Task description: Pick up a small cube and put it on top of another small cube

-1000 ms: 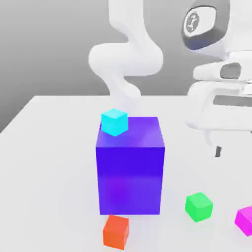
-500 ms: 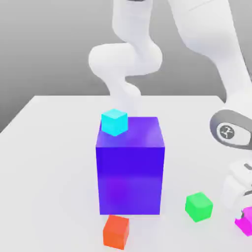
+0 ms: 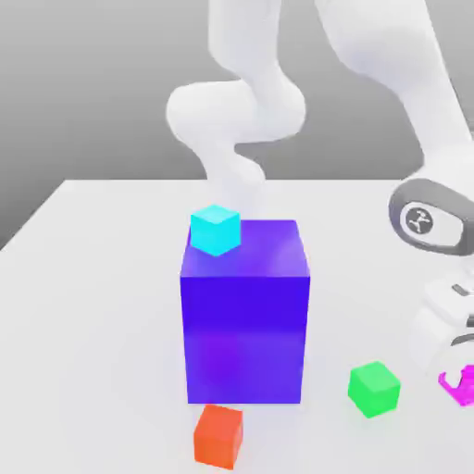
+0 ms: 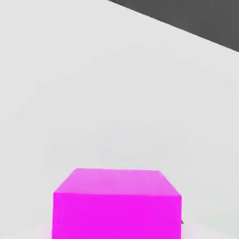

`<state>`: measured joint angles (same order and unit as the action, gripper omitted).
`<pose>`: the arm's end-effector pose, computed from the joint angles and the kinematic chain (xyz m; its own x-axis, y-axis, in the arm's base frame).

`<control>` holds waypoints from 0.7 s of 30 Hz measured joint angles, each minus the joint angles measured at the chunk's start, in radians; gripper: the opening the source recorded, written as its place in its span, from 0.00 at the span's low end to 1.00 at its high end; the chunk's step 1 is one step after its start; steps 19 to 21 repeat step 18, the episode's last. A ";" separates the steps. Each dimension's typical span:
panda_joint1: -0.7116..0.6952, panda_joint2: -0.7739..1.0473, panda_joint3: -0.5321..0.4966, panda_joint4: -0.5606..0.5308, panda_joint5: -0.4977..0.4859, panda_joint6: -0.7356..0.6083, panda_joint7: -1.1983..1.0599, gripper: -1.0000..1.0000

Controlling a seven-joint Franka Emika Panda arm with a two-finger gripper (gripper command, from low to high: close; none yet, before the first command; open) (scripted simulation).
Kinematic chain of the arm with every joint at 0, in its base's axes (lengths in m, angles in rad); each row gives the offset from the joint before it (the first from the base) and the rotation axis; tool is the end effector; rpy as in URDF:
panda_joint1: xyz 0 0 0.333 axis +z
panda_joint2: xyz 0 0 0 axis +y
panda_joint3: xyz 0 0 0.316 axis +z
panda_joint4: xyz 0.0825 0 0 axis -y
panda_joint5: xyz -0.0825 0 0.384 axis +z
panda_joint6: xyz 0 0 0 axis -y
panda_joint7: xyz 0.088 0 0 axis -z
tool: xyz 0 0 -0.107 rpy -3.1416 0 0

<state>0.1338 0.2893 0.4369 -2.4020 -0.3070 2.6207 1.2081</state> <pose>0.4075 0.2792 0.2036 0.9280 -0.3724 0.0099 -0.3725 -0.9273 0.0371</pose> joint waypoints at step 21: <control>-0.054 -0.092 -0.074 -0.238 0.086 0.197 -0.247 1.00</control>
